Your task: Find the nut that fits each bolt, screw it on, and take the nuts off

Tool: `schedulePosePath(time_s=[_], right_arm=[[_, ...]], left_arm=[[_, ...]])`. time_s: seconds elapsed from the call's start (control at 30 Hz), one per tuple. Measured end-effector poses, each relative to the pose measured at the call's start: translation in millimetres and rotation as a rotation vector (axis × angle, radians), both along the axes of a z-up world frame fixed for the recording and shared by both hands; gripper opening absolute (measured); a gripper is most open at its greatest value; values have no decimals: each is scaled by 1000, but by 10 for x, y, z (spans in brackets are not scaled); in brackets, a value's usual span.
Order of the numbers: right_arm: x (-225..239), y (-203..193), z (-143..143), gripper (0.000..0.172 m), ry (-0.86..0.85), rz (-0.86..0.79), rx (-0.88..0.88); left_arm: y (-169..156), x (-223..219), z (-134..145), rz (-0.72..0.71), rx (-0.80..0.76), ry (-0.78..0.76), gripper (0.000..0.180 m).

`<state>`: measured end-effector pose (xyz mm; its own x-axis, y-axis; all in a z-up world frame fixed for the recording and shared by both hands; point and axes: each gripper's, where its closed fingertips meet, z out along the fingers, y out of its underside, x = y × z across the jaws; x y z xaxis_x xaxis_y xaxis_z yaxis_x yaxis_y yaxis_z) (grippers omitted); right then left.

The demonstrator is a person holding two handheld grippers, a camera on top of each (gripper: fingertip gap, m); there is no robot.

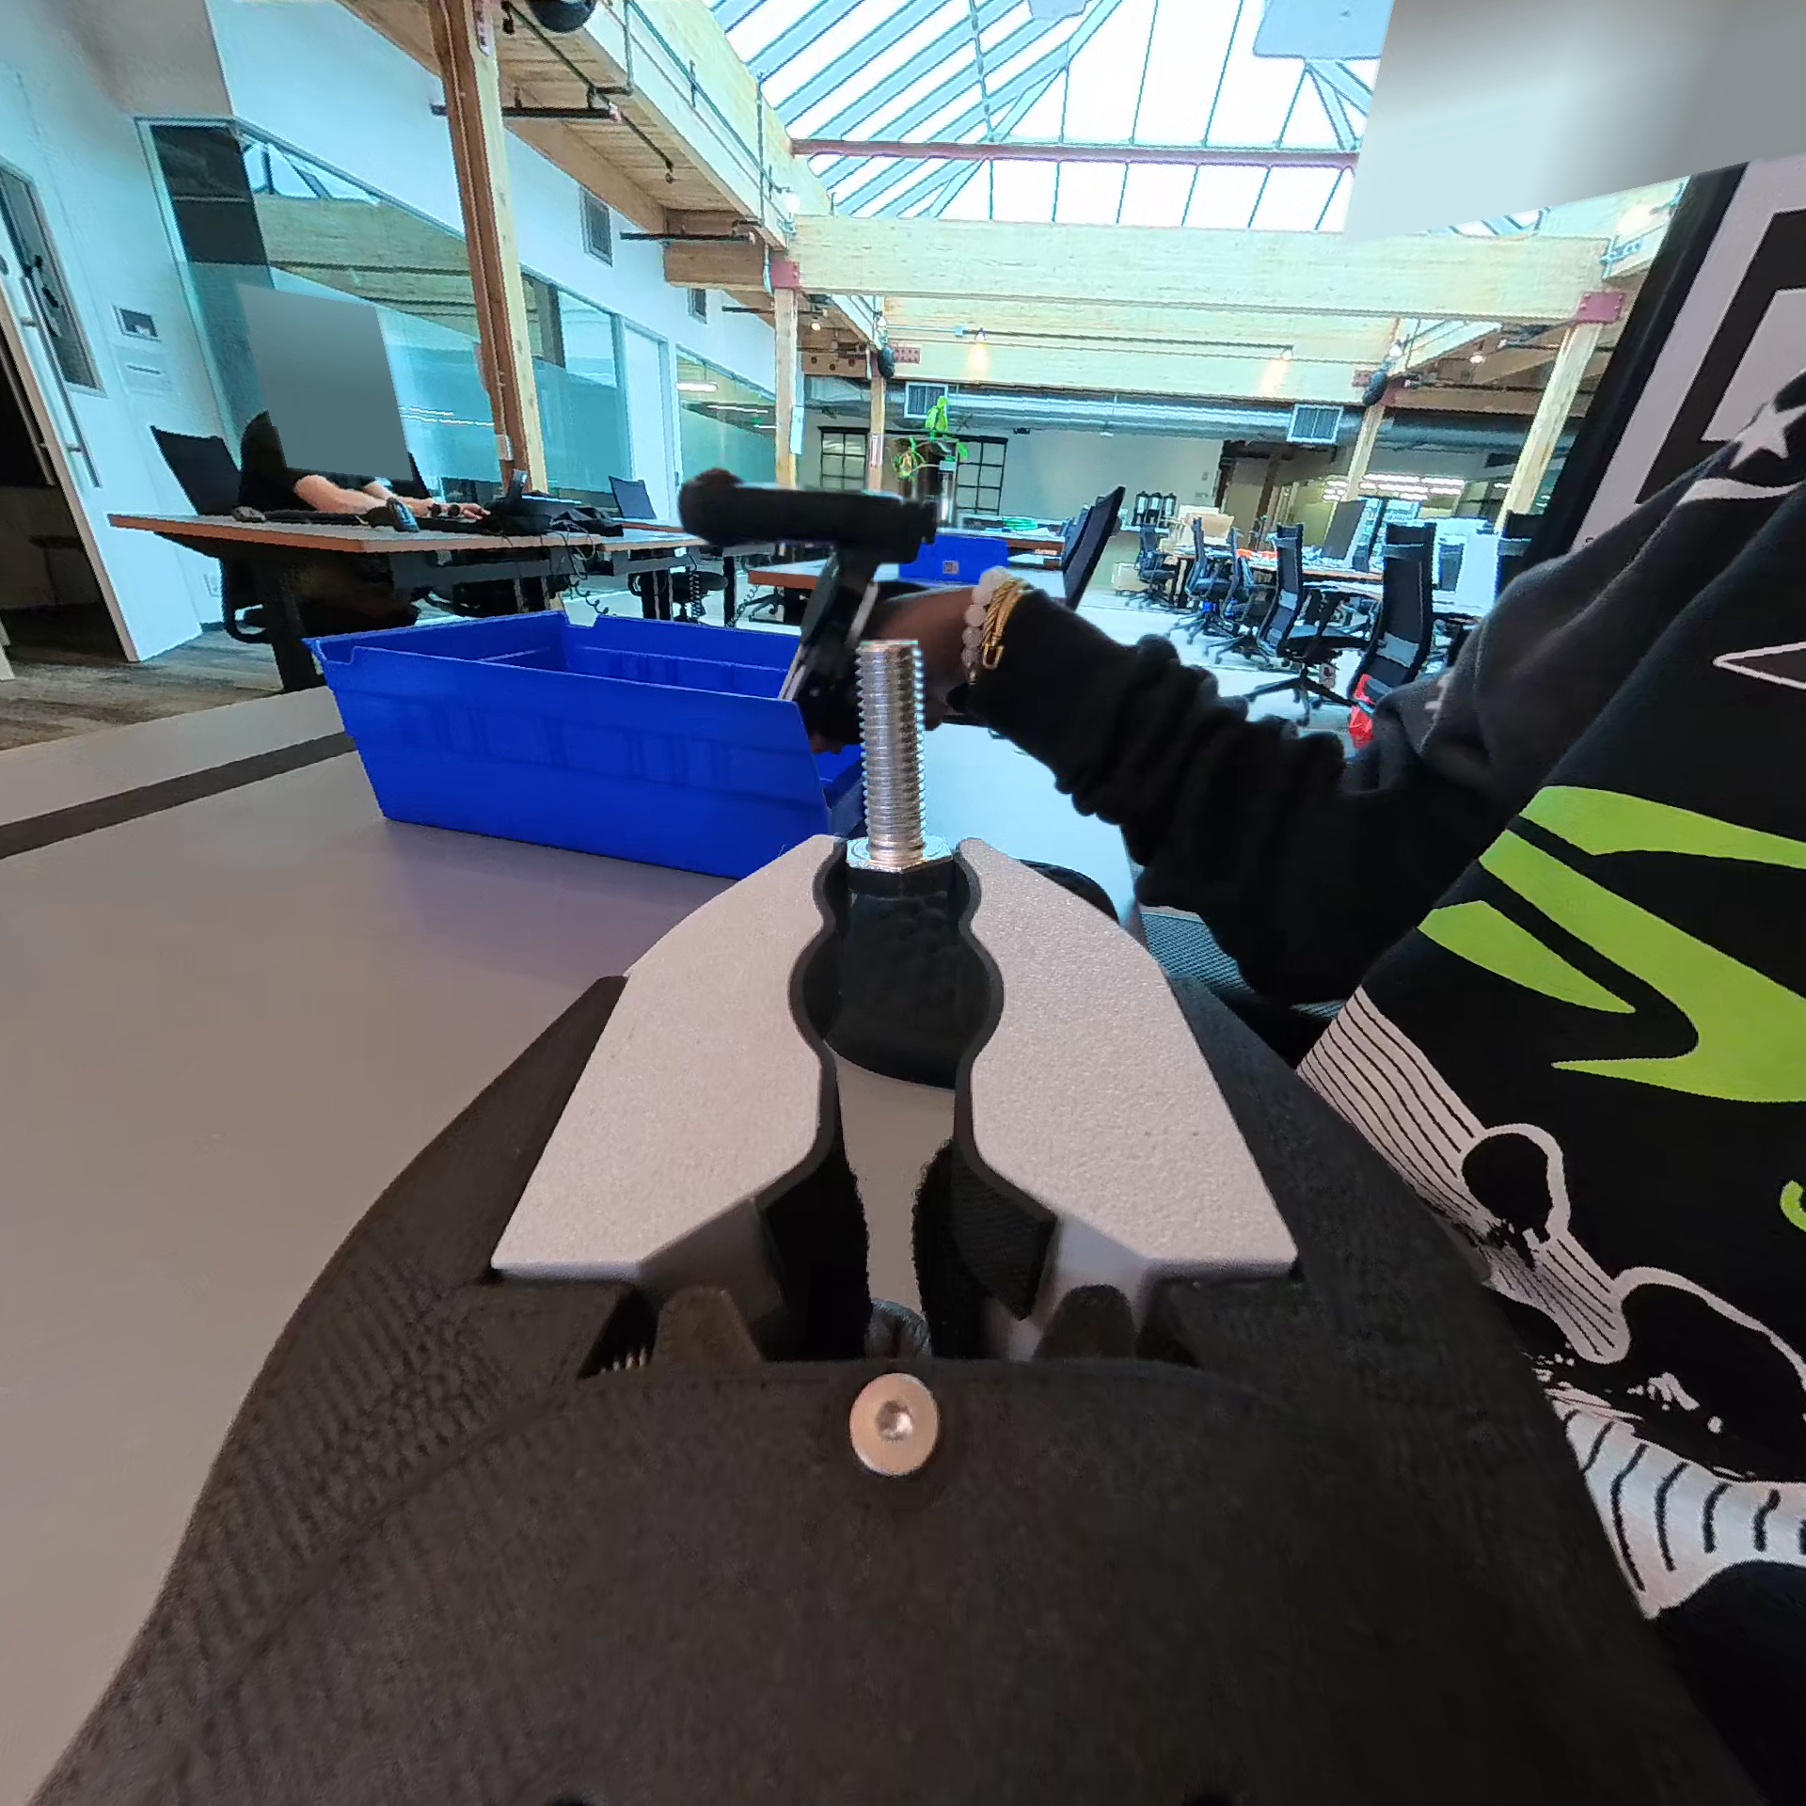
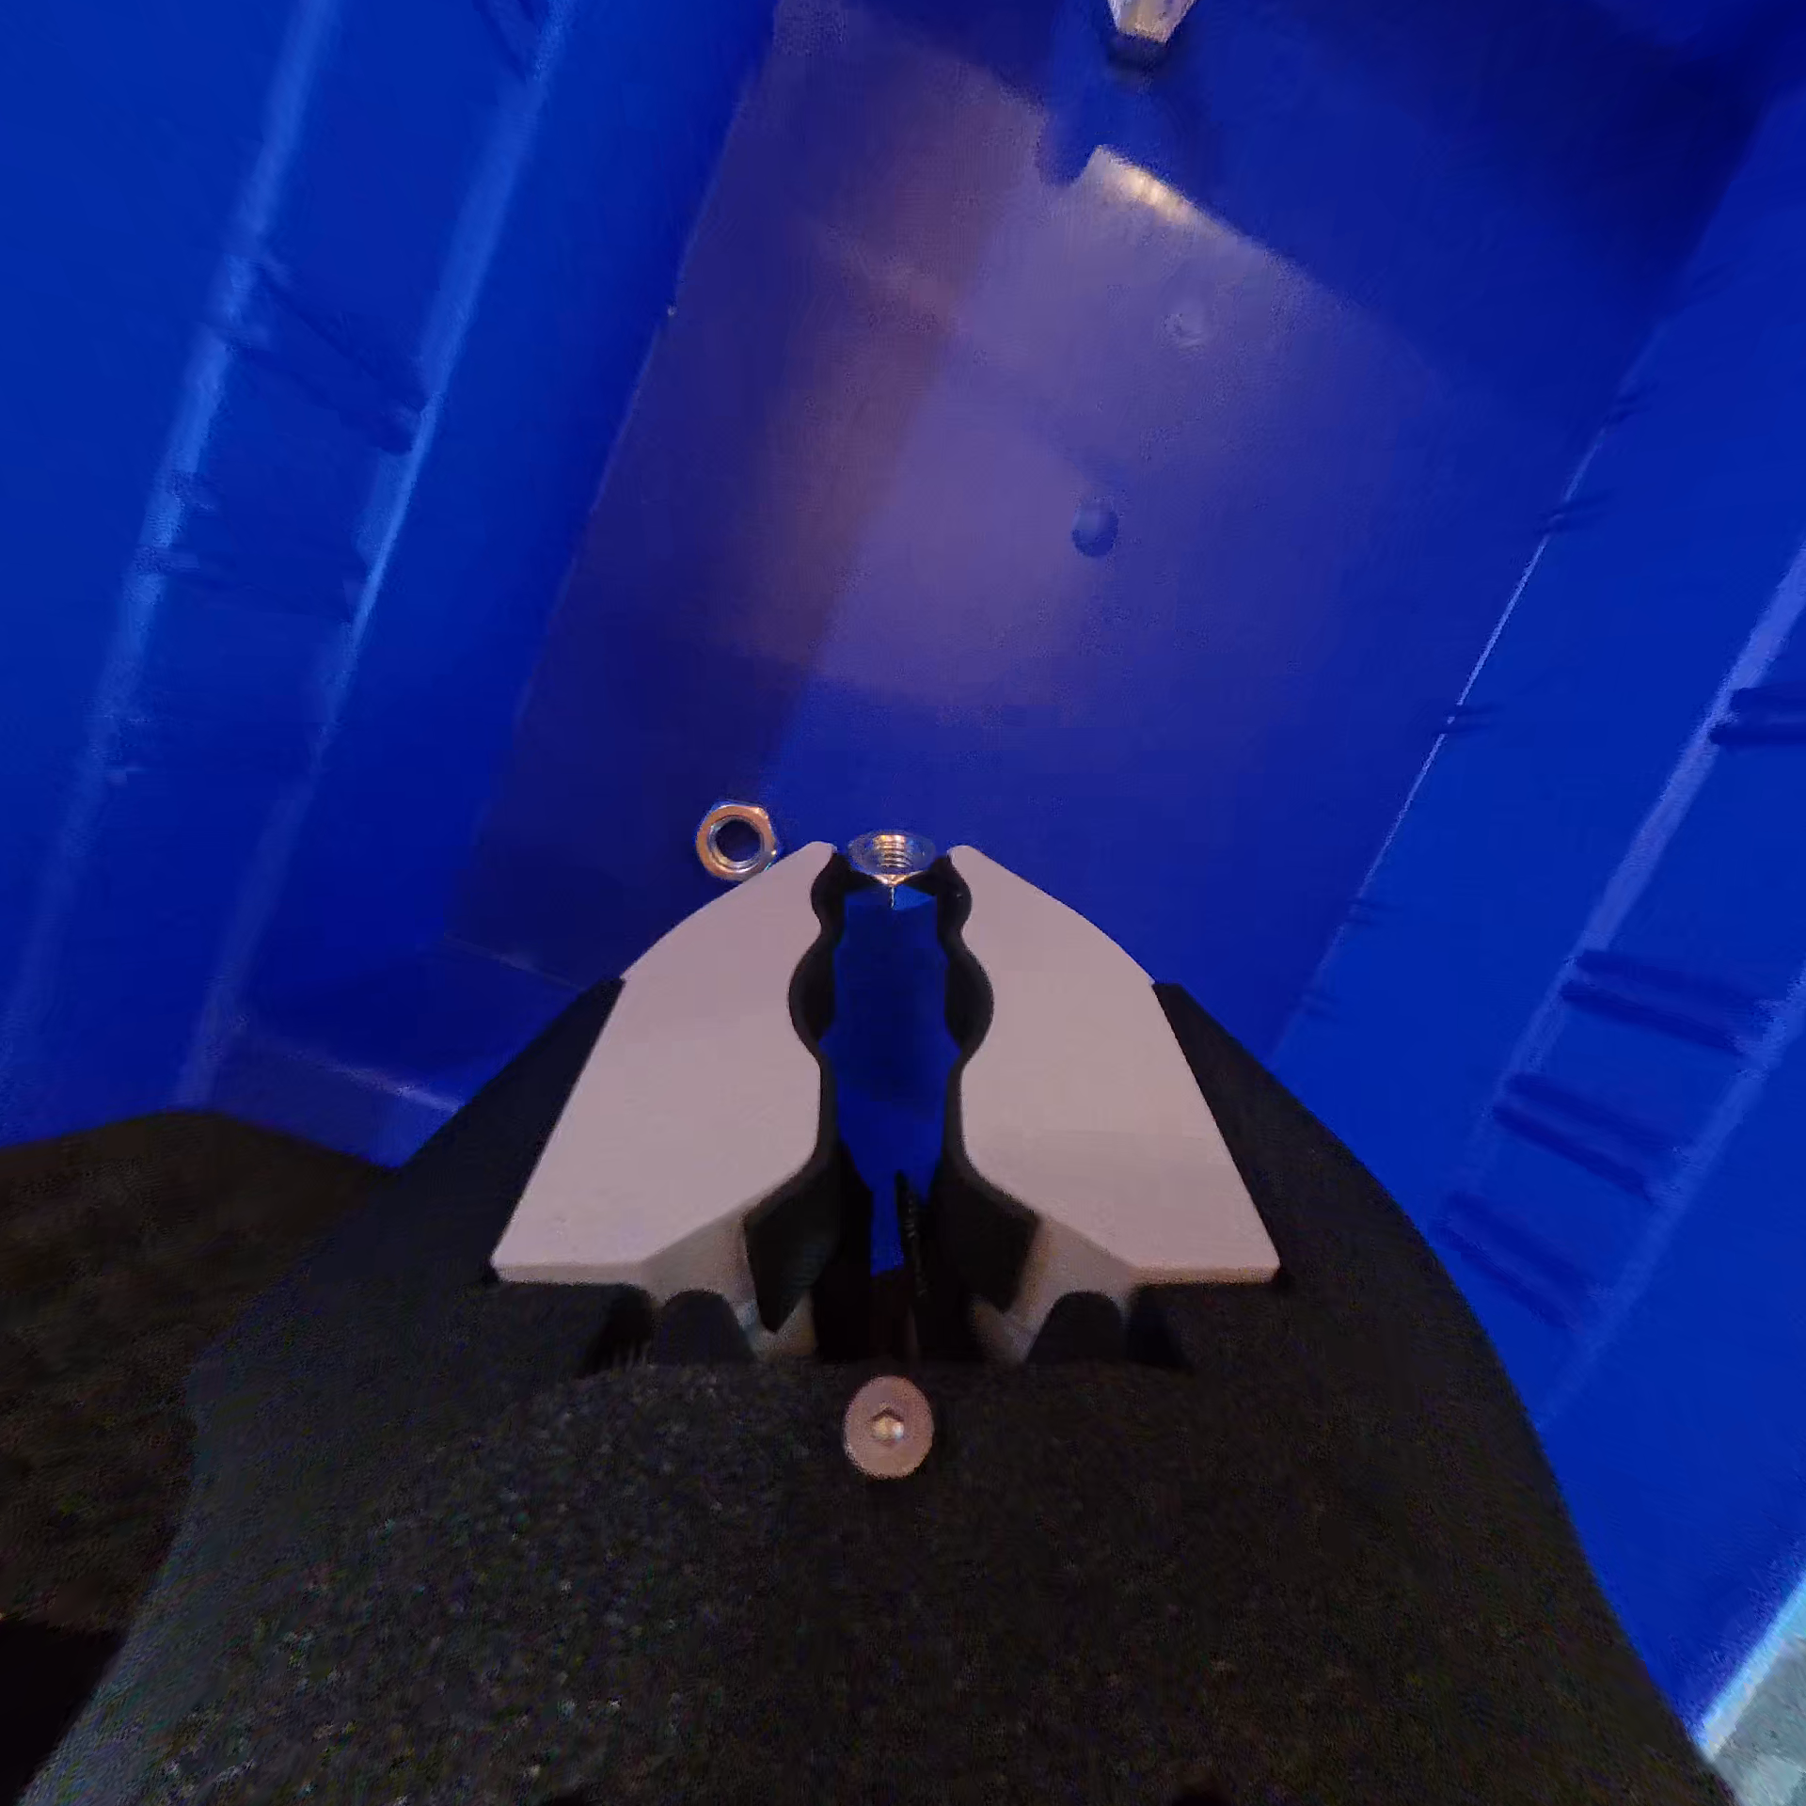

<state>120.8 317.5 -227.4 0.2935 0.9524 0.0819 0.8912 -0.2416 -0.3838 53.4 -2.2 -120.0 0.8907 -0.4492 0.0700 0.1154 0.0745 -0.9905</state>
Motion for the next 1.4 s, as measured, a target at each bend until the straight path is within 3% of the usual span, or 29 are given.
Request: schedulePosePath(time_s=[0.3,0.57,0.67,0.77,0.83,0.87,0.9,1.0,1.07,1.27,1.4], right_arm=[[74,36,-95,18,-78,-14,-35],[103,-6,21,22,-19,-19,-25],[11,-62,184,23,70,-6,12],[-296,-512,559,27,296,176,-2],[-478,-865,877,12,447,295,44],[-550,-1100,1017,25,511,381,46],[-579,-1405,1118,26,553,486,-10],[-548,-1511,1240,37,493,491,113],[-569,-1606,1365,36,546,518,128],[-643,-2226,1509,34,699,700,-33],[-674,-2805,1600,30,805,874,-239]], left_arm=[[2,3,-6,-1,-3,3,18],[9,8,-17,2,-8,11,18],[13,-2,-18,10,-8,11,18],[17,-17,-15,16,-8,3,18],[20,-20,-18,18,-10,4,18],[20,-18,-18,19,-10,5,18],[20,-17,-19,18,-10,7,18],[17,-18,-18,21,-7,9,18],[13,-14,-16,21,-4,12,18],[13,-12,-19,21,-4,14,18],[21,2,-37,19,-13,27,18]])
